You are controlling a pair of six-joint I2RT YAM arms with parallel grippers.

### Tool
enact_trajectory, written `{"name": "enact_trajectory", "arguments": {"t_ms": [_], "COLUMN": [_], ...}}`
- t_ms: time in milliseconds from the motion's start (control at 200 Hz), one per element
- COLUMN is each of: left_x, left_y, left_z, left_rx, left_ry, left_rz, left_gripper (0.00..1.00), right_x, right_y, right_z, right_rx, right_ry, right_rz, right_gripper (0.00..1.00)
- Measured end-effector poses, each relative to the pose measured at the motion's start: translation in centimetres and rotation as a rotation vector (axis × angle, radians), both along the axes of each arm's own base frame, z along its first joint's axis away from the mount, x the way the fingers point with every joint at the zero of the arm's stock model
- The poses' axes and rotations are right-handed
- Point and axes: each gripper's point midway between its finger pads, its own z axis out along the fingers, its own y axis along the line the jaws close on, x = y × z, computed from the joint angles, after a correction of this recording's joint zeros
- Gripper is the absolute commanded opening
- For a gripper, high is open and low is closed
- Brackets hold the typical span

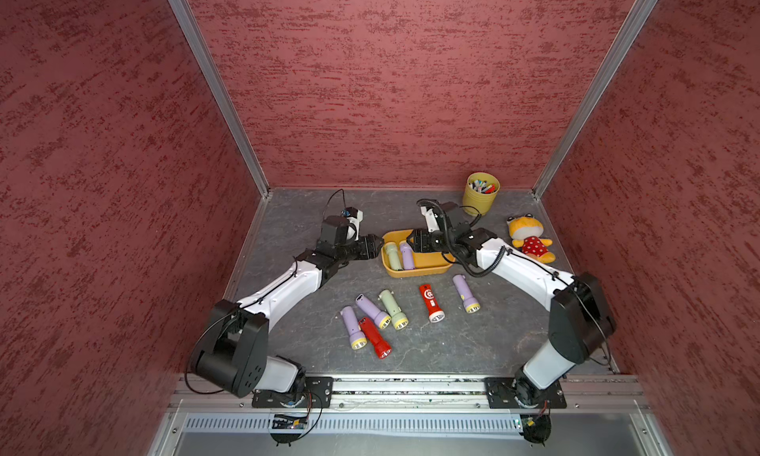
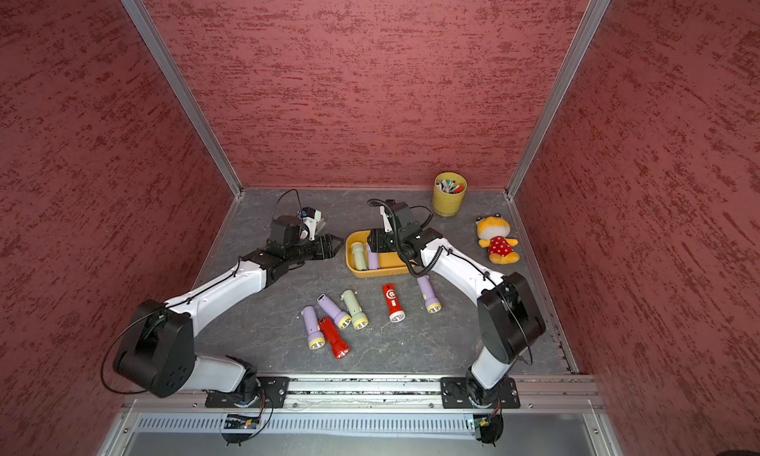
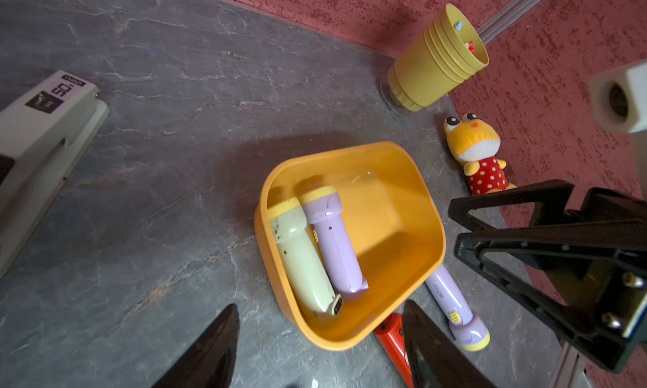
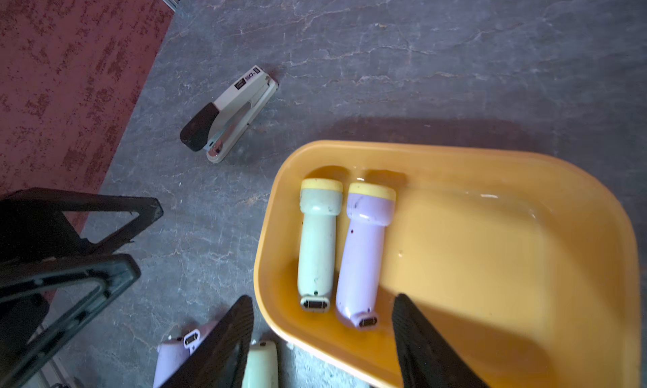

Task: Put the flashlights into the storage boxes
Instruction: Pick up the flashlight from the center of the board.

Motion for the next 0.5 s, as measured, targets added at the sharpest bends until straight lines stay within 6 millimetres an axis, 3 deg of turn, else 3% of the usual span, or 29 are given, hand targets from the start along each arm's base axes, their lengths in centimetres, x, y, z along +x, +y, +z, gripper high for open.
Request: {"name": "enact_trajectory", "arguments": {"t_ms": [326,496], "left_x": [-4.5,-6.3], "left_y": [-1.4,-4.0], "left_z": [-0.1,0.9], "left_rx": [0.081,0.116], "left_ry": [-0.102,-0.213], "left_rz": [-0.181,-0.394], "left_gripper": [0.74,0.71], "right_x": [-7.4,-9.0], "right_y": [-8.1,-10.7], "right_z": [-4.2,-5.0], "right_rx": [-0.140,-0.098], "right_ry": [0.203,0.239], "right_rz": [-0.193,-0.276], "right_gripper": [0.67,0.67]}}
